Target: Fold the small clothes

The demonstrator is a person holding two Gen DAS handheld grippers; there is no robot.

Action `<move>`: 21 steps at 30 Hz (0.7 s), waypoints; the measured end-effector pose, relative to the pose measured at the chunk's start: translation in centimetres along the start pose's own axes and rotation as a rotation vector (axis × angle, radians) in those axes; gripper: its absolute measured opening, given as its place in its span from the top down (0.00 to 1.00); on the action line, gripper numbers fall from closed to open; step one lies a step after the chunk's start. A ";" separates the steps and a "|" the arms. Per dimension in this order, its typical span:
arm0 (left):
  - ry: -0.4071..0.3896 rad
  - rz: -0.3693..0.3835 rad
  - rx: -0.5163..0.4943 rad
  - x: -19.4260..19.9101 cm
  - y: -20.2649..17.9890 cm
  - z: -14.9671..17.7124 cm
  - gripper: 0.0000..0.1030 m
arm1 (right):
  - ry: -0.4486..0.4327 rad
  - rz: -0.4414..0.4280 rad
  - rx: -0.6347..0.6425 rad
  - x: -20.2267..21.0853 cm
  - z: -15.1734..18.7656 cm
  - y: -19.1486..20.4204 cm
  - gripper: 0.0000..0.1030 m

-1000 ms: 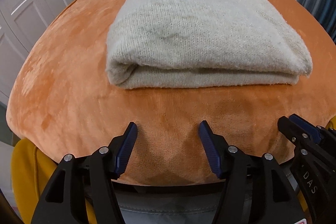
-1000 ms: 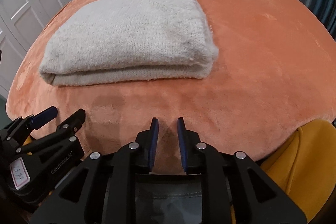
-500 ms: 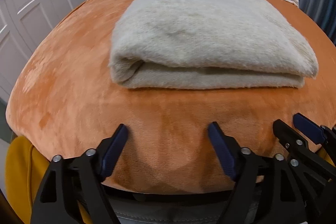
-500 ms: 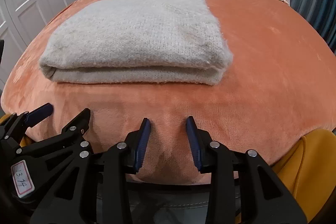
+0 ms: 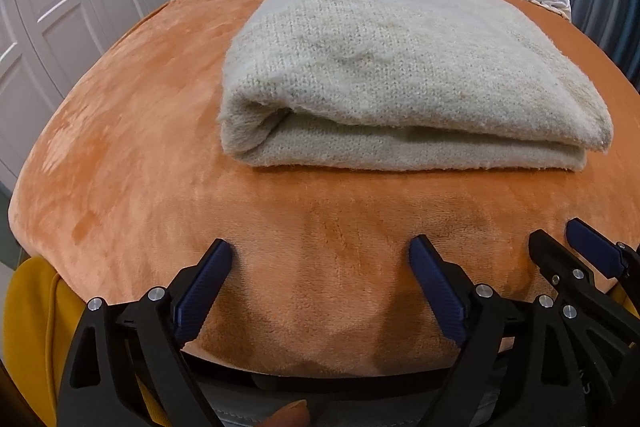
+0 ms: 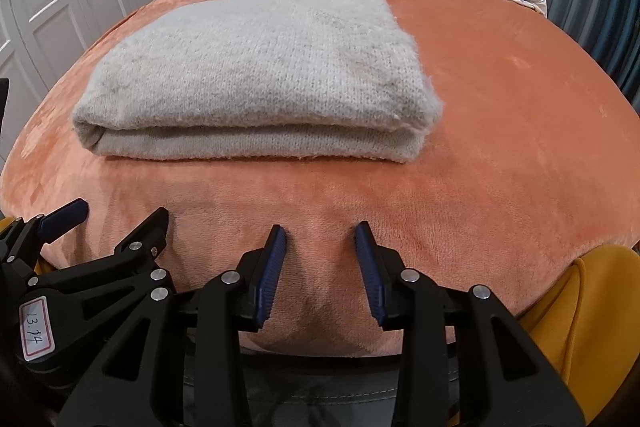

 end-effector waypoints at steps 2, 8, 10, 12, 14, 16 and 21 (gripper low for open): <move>0.003 0.004 0.000 0.0 0.1 0.0 0.14 | 0.000 0.001 0.000 0.0 0.0 0.0 0.66; 0.003 0.005 0.000 -0.2 0.5 -0.2 0.11 | 0.002 0.007 0.001 0.0 0.2 0.2 0.66; 0.003 0.005 0.000 -0.3 0.6 -0.2 0.11 | 0.002 0.006 -0.001 0.0 0.2 0.1 0.66; 0.005 0.001 0.000 -0.3 0.5 -0.2 0.11 | 0.002 0.006 0.002 0.0 0.1 0.0 0.66; 0.008 -0.002 -0.001 -0.3 0.4 -0.3 0.11 | 0.001 0.009 0.001 0.0 0.2 0.1 0.66; 0.009 -0.004 0.001 -0.4 0.3 -0.4 0.11 | 0.001 0.012 -0.001 0.1 0.2 0.3 0.66; 0.009 -0.004 0.002 -0.5 0.3 -0.4 0.11 | 0.001 0.015 -0.003 0.1 0.3 0.5 0.66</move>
Point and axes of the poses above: each gripper's, at about its wrist camera, not at the fingertips, and x roughly against the way its jaws point, y to its left, z to its underside, the point moved 1 cm from there along -x, roughly the way its jaws point, and after that the axes turned 12 degrees about -z, right-handed, at the moved point
